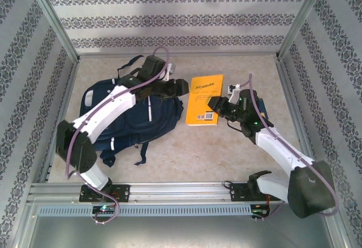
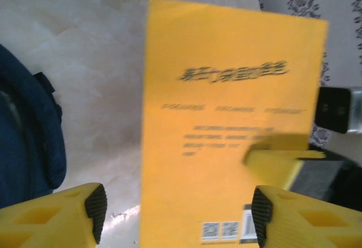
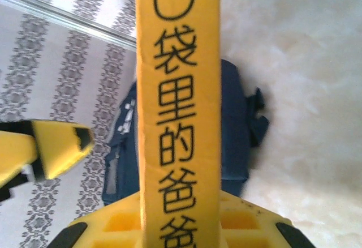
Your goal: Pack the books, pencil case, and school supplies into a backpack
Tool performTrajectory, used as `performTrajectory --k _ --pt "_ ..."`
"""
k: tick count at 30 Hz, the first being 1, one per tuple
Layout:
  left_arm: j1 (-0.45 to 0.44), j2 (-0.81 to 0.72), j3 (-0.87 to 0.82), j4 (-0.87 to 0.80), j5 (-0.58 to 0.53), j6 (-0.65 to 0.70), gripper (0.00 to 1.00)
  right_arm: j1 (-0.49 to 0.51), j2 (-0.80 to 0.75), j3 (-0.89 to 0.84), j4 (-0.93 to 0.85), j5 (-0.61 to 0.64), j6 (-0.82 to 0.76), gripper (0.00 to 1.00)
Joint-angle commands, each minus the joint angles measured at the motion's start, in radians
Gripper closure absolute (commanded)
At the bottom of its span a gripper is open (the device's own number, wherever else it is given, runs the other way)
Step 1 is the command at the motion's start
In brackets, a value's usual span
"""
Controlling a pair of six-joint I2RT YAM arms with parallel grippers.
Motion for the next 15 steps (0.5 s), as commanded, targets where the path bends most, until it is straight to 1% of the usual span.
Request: performTrajectory --k 1,3,4,6,10,15 --pt "0.04 -0.11 -0.107 0.098 0.086 0.023 0.2 0.023 -0.079 0.071 0.045 -0.052 -0.034 1.0" --pt "0.063 -0.196 -0.204 0.221 0.158 -0.009 0.1 0.035 -0.105 0.077 0.115 -0.111 -0.003 1.0" --pt "0.074 -0.228 -0.243 0.28 0.192 -0.029 0.0 0.042 -0.113 0.078 0.146 -0.132 0.015 1.0" --pt "0.086 -0.28 -0.301 0.381 0.253 -0.074 0.0 0.067 -0.122 0.103 0.158 -0.169 0.026 1.0" --pt "0.09 -0.34 -0.363 0.513 0.346 -0.13 0.0 0.124 -0.151 0.118 0.227 -0.209 0.064 1.0" --pt "0.089 -0.381 -0.432 0.679 0.407 -0.22 0.03 0.191 -0.185 0.132 0.292 -0.228 0.107 1.0"
